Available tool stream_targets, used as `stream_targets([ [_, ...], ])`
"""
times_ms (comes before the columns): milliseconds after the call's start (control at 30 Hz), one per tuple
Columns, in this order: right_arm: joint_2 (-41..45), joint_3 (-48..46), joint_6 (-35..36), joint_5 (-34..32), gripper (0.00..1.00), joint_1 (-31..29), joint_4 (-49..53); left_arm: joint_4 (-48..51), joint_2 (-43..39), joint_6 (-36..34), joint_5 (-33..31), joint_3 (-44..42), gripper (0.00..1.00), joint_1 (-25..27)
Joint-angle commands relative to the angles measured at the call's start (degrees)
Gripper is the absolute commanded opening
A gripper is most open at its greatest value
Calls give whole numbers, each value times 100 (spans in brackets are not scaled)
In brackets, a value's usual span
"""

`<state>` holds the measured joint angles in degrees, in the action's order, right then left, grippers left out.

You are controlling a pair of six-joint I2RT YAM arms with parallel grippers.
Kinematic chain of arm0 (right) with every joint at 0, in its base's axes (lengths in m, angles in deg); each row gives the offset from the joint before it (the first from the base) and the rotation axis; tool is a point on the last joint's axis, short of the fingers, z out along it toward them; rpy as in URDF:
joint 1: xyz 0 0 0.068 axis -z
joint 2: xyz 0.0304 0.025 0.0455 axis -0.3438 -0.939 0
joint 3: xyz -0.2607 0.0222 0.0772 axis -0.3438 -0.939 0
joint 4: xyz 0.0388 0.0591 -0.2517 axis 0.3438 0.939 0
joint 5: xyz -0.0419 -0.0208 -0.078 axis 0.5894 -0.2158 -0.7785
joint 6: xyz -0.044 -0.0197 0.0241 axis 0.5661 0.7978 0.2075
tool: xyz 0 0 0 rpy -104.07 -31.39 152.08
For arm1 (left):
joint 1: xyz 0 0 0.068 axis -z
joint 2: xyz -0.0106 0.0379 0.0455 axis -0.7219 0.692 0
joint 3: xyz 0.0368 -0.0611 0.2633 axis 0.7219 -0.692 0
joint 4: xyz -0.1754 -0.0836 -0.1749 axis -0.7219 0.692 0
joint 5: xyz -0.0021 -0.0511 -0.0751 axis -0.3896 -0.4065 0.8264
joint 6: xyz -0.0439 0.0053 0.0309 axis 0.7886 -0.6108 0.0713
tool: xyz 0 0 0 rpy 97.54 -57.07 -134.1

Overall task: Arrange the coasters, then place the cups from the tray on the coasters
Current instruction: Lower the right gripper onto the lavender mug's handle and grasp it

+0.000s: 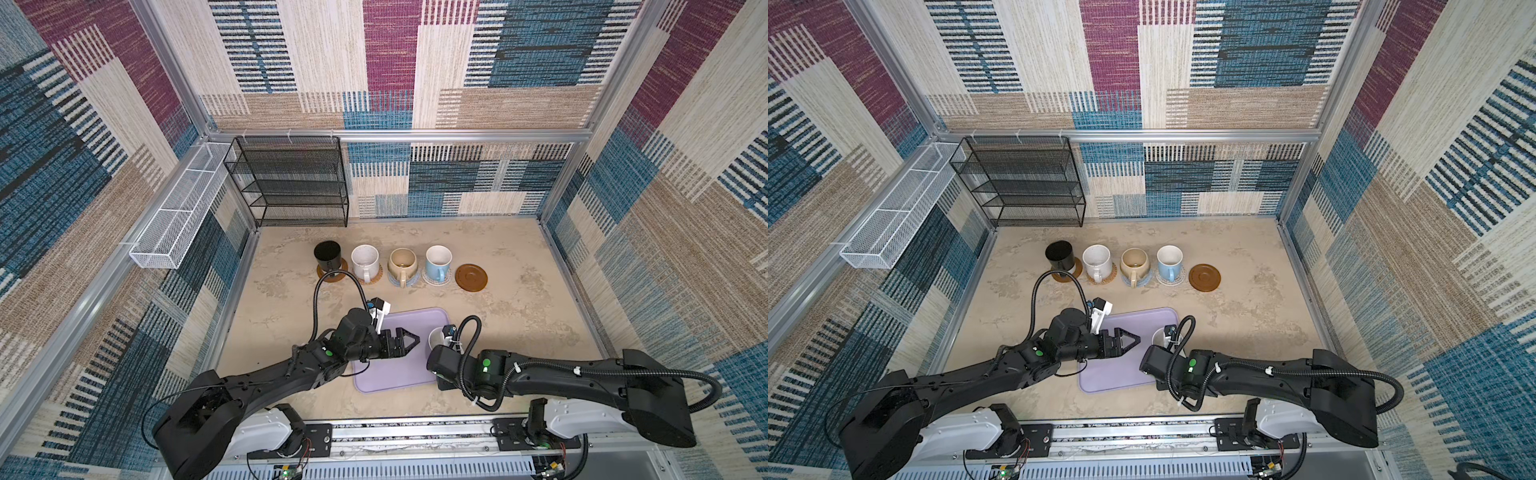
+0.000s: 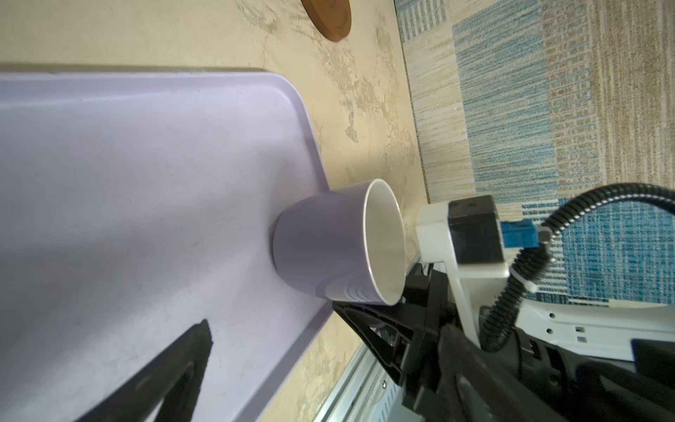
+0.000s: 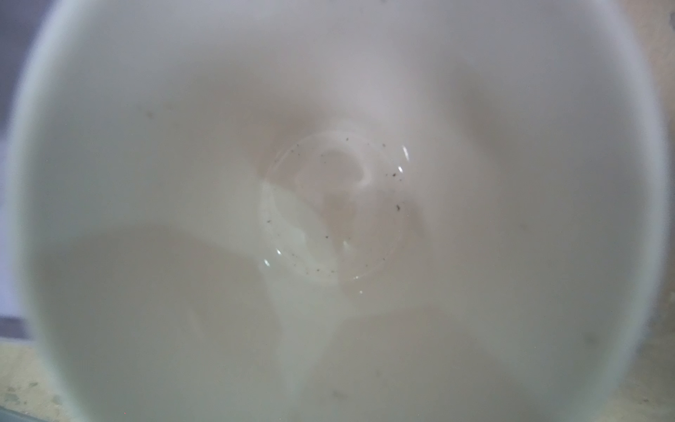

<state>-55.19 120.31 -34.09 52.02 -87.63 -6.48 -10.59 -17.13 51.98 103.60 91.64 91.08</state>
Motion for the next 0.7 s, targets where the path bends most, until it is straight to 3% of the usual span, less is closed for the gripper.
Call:
stream_targets([
  [0, 106, 137, 183, -438, 0, -5, -179, -286, -120, 48, -330, -56, 100, -4],
  [367, 40, 331, 548, -577, 0, 162, -116, -103, -607, 150, -779, -140, 100, -4],
  [667, -102, 313, 870, -376, 0, 427, -145, 88, -442, 166, -770, 40, 100, -4],
])
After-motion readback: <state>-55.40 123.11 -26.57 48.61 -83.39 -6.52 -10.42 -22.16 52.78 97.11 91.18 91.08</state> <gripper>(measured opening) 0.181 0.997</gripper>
